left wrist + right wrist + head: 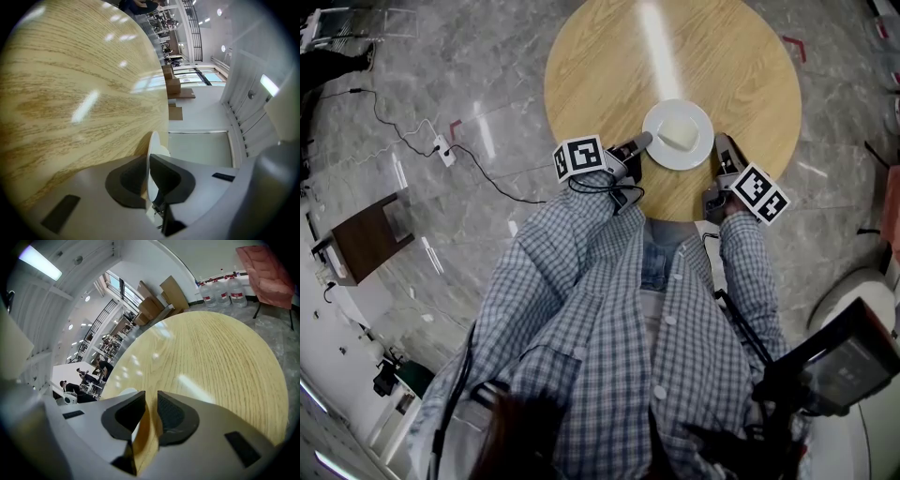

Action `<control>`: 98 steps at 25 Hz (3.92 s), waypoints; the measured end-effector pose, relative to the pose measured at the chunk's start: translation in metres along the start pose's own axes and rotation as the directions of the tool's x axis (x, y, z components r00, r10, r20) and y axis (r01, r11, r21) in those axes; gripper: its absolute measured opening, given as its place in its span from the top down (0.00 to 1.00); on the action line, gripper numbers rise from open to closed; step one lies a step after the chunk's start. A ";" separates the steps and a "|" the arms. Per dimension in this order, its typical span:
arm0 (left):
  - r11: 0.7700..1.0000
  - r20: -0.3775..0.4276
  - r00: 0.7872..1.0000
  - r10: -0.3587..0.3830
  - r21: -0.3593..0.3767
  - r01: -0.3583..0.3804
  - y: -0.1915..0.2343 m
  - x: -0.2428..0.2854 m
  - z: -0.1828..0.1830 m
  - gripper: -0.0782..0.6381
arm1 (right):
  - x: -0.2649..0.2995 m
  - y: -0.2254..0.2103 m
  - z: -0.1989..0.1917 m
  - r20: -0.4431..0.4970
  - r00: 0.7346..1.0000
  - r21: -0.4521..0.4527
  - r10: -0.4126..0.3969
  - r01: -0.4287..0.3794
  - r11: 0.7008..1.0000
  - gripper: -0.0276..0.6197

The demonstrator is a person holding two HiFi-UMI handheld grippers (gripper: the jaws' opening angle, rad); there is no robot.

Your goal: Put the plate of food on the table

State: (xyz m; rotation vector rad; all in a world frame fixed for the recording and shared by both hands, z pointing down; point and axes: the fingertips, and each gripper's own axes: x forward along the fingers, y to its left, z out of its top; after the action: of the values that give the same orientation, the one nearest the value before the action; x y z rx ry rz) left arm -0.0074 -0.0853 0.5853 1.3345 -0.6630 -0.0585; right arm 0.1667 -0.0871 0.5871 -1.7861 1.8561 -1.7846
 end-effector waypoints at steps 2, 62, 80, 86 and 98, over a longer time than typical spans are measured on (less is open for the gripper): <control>1.000 -0.003 1.000 0.002 0.007 -0.002 0.002 0.001 0.000 0.86 | -0.001 -0.006 0.004 0.007 1.000 -0.023 -0.012 0.012 1.000 0.86; 0.997 -0.030 0.998 -0.054 0.053 0.056 -0.015 0.005 0.001 0.86 | -0.016 0.058 -0.123 -0.114 0.942 -0.838 -0.316 -0.262 -0.479 0.89; 0.996 -0.060 0.995 -0.084 -0.027 0.083 -0.011 0.005 -0.005 0.73 | 0.005 0.055 -0.116 -0.108 0.926 -0.867 -0.362 -0.266 -0.422 0.88; 0.997 -0.065 0.995 -0.079 -0.022 0.077 -0.013 0.003 -0.007 0.73 | 0.007 0.059 -0.115 -0.130 0.928 -0.879 -0.349 -0.271 -0.392 0.88; 0.999 -0.060 0.997 -0.045 -0.007 0.045 -0.007 0.006 -0.004 0.73 | 0.002 0.069 -0.112 -0.260 0.931 -0.954 -0.255 -0.289 -0.081 0.88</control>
State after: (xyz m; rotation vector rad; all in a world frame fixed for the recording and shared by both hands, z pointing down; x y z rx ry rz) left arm 0.0013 -0.0860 0.5811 1.3407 -0.5821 -0.0563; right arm 0.0465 -0.0342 0.5813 -1.2953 4.0241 -0.2038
